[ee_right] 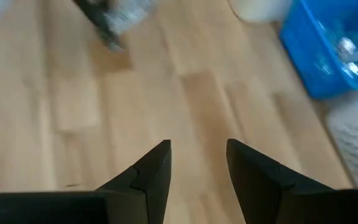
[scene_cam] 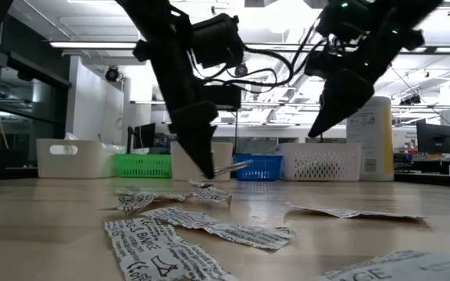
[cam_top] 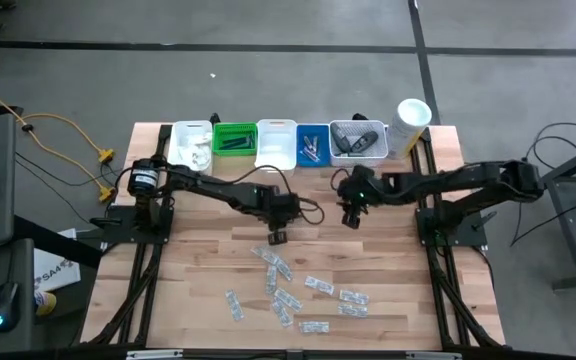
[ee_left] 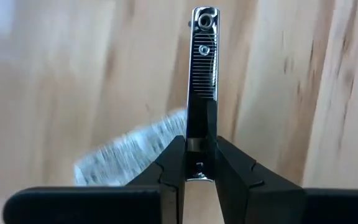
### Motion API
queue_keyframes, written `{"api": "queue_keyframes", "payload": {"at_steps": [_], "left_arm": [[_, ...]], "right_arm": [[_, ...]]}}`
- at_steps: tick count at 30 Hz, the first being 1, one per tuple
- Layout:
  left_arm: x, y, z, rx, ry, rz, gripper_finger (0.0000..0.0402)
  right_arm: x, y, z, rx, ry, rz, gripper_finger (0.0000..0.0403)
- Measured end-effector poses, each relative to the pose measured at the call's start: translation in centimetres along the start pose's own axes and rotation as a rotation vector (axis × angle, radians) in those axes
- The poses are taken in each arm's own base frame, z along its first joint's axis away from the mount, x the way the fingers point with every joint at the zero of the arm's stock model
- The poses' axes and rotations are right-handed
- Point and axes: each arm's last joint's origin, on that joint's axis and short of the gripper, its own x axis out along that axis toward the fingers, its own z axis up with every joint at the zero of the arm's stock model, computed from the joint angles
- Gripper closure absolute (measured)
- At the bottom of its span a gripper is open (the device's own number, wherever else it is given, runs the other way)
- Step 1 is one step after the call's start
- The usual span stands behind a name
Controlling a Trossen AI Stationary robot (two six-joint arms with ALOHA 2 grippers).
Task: Pick & Place Travel size toiletries
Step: Put the silver nail cutter into the blue bin
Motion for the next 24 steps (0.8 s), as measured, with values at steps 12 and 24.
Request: {"api": "queue_keyframes", "payload": {"at_steps": [12, 24], "left_arm": [[-0.3, 0.4, 2.6, 0.146, -0.256, -0.025, 0.0350], [-0.7, 0.4, 3.6, 0.185, -0.368, -0.018, 0.0350]], "right_arm": [[2.0, 3.3, -3.7, -0.065, -0.302, 0.169, 0.0255], [1.8, 3.4, -3.6, -0.047, -0.340, 0.178, 0.0190]]}}
